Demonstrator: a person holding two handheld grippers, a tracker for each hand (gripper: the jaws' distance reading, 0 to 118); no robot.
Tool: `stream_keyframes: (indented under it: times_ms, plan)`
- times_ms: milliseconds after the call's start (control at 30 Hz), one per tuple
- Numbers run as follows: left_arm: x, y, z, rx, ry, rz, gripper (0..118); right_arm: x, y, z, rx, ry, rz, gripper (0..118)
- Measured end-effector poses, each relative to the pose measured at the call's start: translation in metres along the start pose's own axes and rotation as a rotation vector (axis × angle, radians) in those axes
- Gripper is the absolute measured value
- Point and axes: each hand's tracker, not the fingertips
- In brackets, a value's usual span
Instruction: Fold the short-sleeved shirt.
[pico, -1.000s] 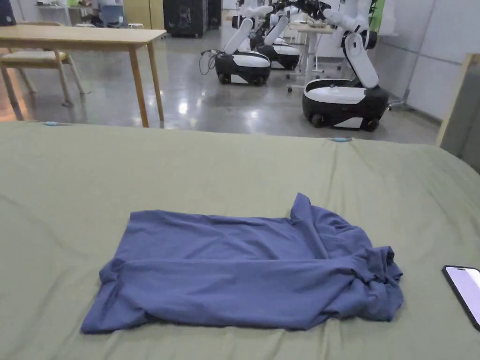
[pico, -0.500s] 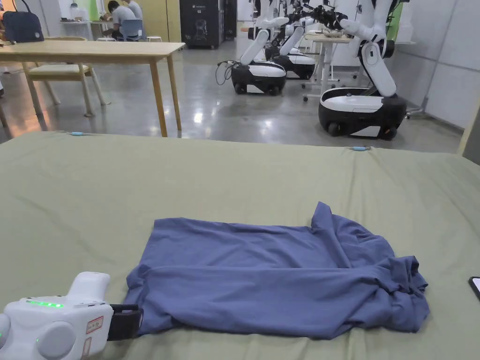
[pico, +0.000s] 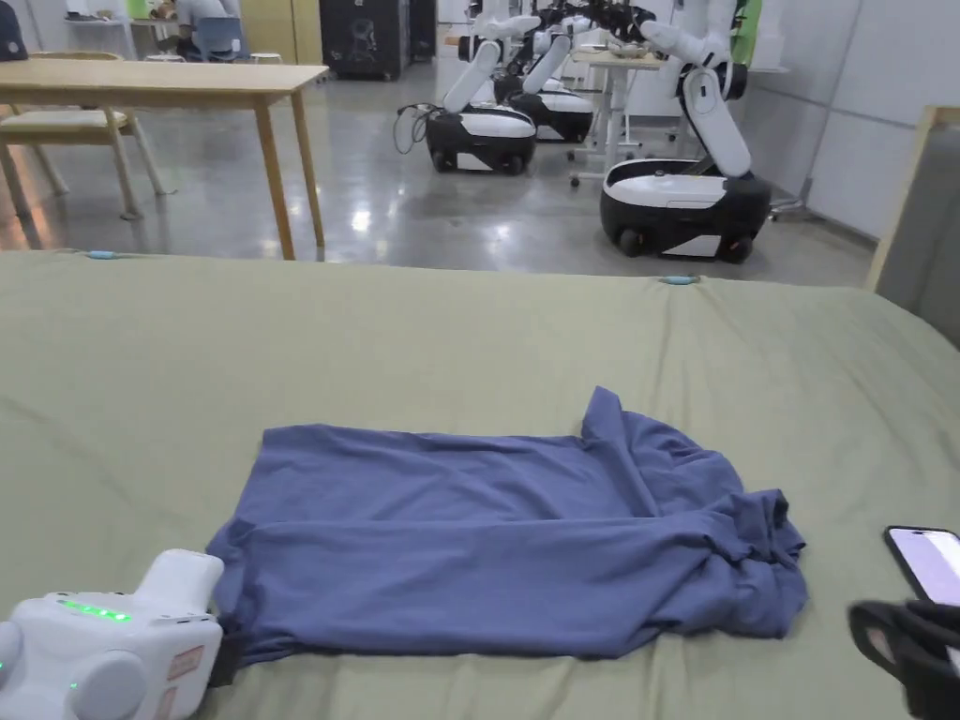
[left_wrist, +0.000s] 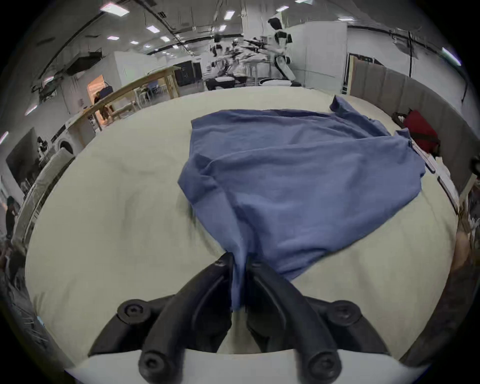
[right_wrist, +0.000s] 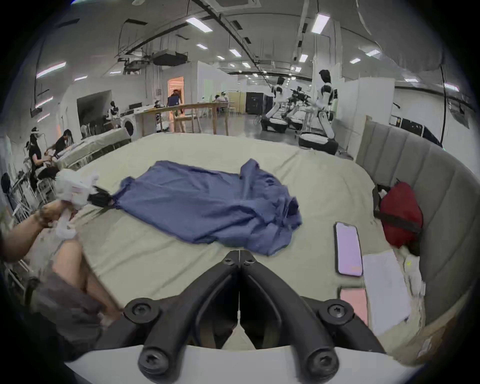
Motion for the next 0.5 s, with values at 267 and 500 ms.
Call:
stream_keyframes:
  times_ms: [267,500]
  plan:
    - [0.005,0.005,0.003,-0.016,-0.003,-0.002,7,0.061,0.000,-0.140,-0.227,-0.040,-0.086,94]
    - [0.012,0.006,0.009,-0.021,-0.021,0.027,7,0.050,-0.010,-0.191,-0.395,0.000,-0.080,91]
